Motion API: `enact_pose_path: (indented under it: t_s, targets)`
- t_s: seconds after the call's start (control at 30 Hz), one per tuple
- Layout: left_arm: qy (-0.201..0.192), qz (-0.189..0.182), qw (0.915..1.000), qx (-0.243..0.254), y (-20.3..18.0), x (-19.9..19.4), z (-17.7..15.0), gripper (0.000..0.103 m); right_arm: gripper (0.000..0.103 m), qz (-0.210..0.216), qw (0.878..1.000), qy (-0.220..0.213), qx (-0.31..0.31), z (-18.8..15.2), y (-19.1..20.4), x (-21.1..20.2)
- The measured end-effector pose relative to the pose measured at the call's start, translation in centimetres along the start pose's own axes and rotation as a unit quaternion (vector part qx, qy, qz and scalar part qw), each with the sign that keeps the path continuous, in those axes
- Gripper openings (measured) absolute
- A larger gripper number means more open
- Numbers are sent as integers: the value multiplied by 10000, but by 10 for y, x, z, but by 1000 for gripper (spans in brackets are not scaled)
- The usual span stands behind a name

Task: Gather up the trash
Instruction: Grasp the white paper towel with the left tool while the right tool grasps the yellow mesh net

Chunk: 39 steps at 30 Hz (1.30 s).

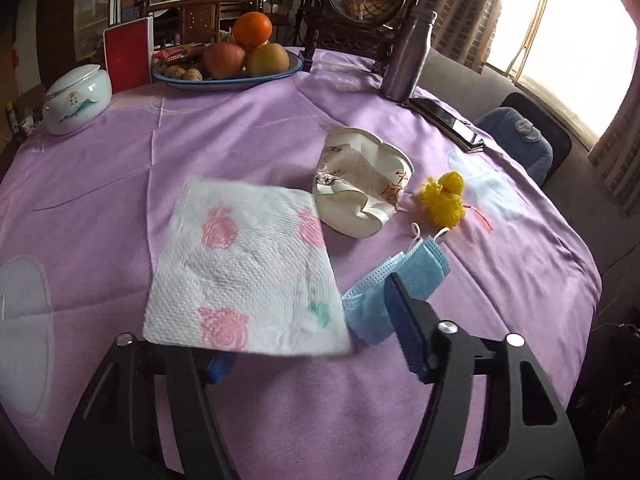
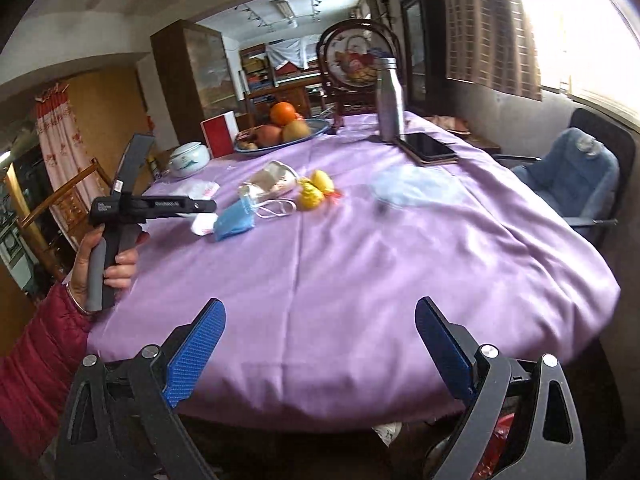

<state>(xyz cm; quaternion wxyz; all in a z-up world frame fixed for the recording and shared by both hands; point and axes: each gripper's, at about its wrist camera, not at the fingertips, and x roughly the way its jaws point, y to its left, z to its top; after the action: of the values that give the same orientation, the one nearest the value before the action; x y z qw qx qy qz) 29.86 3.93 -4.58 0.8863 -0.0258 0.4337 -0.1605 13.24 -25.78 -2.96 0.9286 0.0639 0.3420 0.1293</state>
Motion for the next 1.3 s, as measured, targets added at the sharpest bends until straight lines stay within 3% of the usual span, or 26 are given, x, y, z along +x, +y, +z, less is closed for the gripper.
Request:
enact_pose_path:
  t_s: [0.03,0.13,0.27,0.43,0.53,0.77,0.87,0.93,1.1,1.23,1.3]
  targets:
    - [20,39,10000,15,3,1,0,47,94,87,10000,28,-24,8,6,8]
    - [25,108,9999,-111,14,2,1,35,94,262,9996,91,-105,23,18,26]
    - [211,-276,9978,-573,29,7,3,34,92,395,9982,300,-332,44,38,63]
    - [396,-237,9957,-802,35,18,3,59,89,437,9977,473,-195,67,42,101]
    - [397,-229,9955,-833,35,19,3,64,89,448,9973,552,-185,74,43,115]
    - [221,212,9954,-912,39,10,3,64,88,184,9980,605,31,104,28,155]
    - [106,462,9949,-890,39,6,5,64,83,108,9976,632,279,121,18,179]
    - [124,514,9940,-958,44,6,6,70,81,117,9961,698,529,128,11,198]
    - [364,333,9910,-1243,56,15,4,71,79,133,9908,903,999,126,0,237]
    - [366,376,9921,-1143,53,16,4,71,67,210,9875,963,1227,123,-4,254]
    - [354,387,9925,-1104,51,16,4,69,40,317,9861,1035,1264,120,-7,261]
